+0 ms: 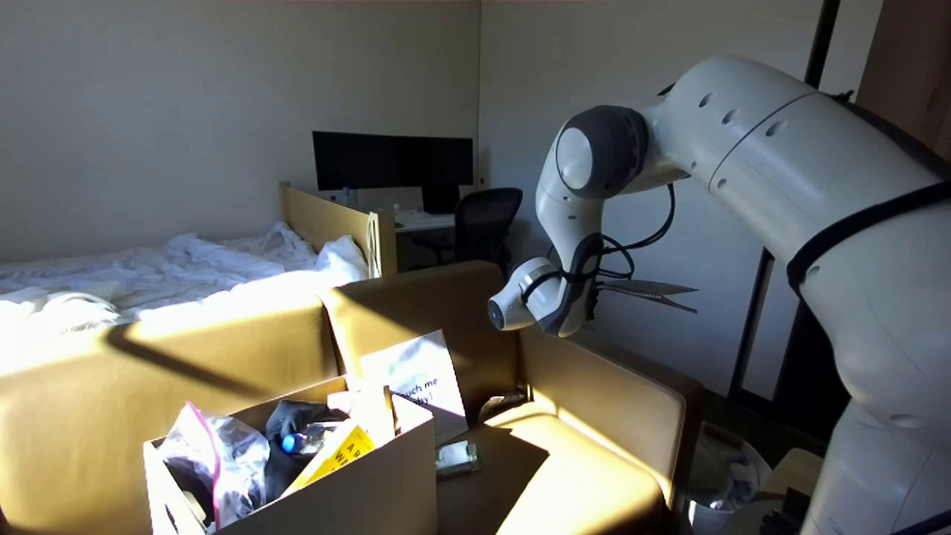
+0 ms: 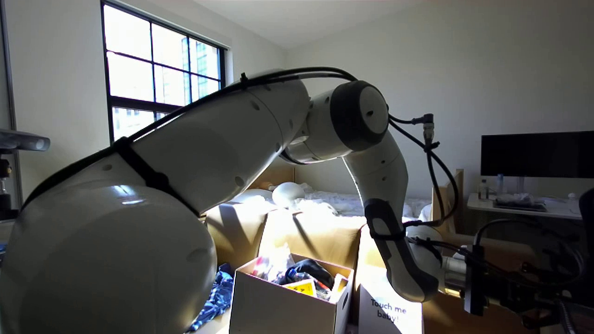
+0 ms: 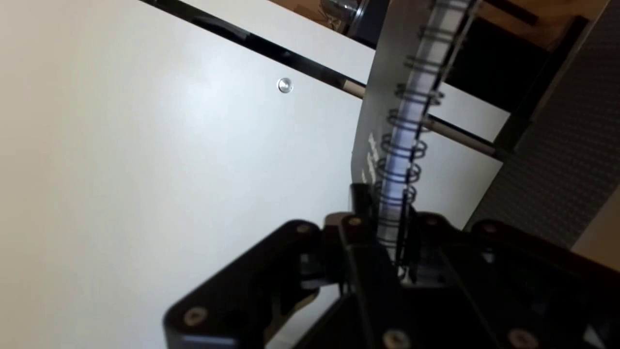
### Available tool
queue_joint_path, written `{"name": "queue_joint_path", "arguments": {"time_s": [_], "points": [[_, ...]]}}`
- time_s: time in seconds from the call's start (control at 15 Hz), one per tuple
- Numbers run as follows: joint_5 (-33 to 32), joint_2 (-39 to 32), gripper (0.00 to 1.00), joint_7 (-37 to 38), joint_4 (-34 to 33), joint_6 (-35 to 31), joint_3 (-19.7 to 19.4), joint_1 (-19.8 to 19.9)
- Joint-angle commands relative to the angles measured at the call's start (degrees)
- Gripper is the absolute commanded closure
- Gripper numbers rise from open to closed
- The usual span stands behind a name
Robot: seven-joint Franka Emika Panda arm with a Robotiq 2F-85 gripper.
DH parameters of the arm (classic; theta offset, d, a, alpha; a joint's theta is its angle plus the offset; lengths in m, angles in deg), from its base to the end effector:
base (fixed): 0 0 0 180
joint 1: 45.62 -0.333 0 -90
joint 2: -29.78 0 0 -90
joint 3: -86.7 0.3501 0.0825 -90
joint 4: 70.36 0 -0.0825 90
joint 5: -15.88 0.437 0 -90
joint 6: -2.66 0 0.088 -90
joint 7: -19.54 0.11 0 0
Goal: Remove the brown notepad from the box and put it on the right armrest
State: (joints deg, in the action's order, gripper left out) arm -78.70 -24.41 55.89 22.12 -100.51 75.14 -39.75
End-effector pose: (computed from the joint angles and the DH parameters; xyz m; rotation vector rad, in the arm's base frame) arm 0.6649 -0.2815 0.0870 1.5426 0.2668 -0.3154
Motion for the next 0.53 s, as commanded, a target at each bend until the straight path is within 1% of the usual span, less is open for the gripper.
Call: {"name": "queue_joint_path", "arguments": {"time_s": [0.0, 0.13, 0.2, 0.27, 0.47], "points": [[-0.8, -1.2, 0.88, -0.4, -1.5, 1.1, 1.4, 2.0], [-0.8, -2.4, 0.88, -0.4, -2.9, 1.0, 1.2, 2.7], [-0.8, -2.7, 0.94, -0.4, -3.2, 1.0, 1.2, 2.6], [-2.4, -3.5, 0.94, -0.1, -3.6, -0.1, 1.5, 1.9], [-2.9, -9.6, 0.94, -2.1, -8.4, 3.6, 2.2, -0.1]]}}
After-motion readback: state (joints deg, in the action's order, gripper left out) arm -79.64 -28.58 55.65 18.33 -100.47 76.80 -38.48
